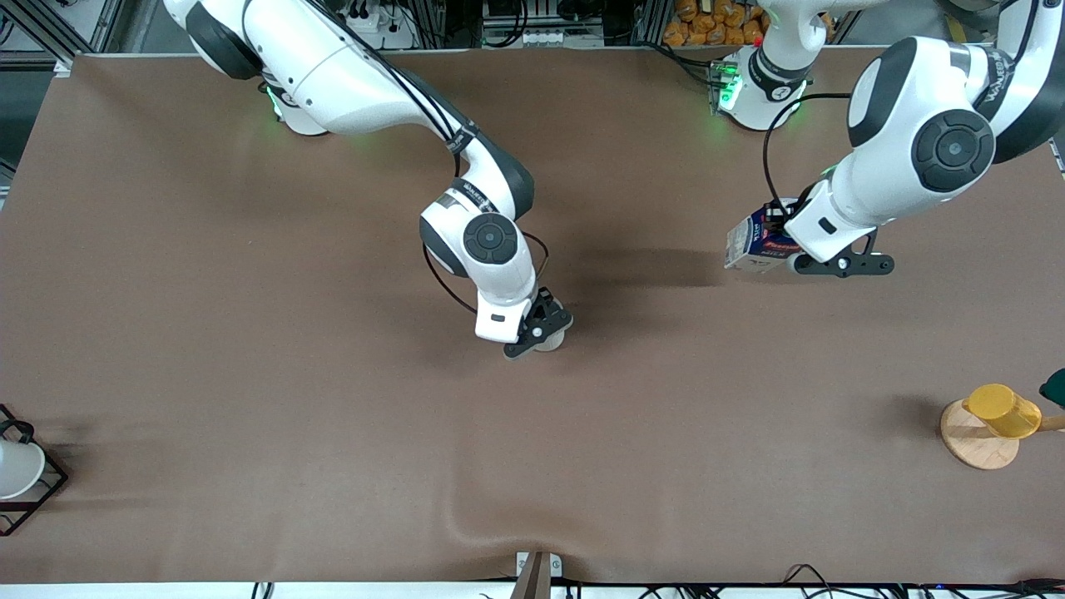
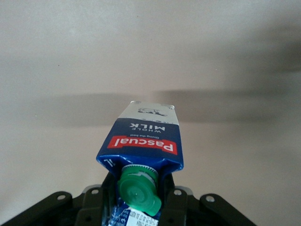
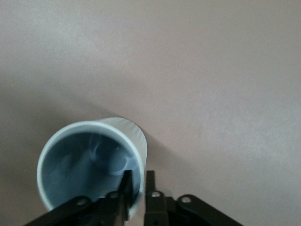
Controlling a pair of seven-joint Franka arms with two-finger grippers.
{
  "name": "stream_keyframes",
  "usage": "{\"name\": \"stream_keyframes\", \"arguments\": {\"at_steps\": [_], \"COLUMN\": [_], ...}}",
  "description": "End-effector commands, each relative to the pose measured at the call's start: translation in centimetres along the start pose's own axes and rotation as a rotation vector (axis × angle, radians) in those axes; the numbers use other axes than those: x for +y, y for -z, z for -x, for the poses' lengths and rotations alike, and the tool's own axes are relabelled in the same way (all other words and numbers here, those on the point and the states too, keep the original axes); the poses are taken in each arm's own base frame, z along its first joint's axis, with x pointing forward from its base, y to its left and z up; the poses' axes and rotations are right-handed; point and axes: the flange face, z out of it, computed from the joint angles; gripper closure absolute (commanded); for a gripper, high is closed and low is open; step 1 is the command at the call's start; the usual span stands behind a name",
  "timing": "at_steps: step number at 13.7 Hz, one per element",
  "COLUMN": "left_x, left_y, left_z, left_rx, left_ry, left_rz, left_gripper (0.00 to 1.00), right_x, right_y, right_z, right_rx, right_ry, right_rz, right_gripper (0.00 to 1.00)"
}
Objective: Place milk next to cup
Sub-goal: 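Carry the mug with the right gripper while the left gripper lifts the milk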
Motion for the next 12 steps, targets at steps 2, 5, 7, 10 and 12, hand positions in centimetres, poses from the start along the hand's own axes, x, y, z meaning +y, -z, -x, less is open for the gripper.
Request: {"name": "stream_keyframes", "arguments": {"at_steps": [2,5,7,10,12], "left_x": [2.3,3.5,5.6,10.0,13.7], "left_y": [-0.4,0.0,0.2,-0.3,-0.9], "left_z": [0.5,0.8,1.4,1.3,1.8], "left_rx": [0.004,-0.007,-0.005,-0.005,0.012], "left_ry": [0.042,0.041,0.075,0.079,0.05], "left_rz": [0.011,0.066,0.076,0.078,0.082], "left_gripper": [0.7,0.7,0.7,0.7,0.7], "right_x": [0.3,3.7,8.2,15.8,19.7], "right_y": [1.6,5.8,10.5,16.2,19.2], "right_z": [-0.9,-1.0,-0.7,1.2,3.8], "right_rx": [0.02,0.004,-0.012,0.006,-0.005], "right_ry": [0.011,-0.058,-0.141,-0.236,-0.277], "right_rz": [0.009,0.022,0.045,0.044,0.016], "right_gripper": [0.0,0.0,0.0,0.0,0.0]}}
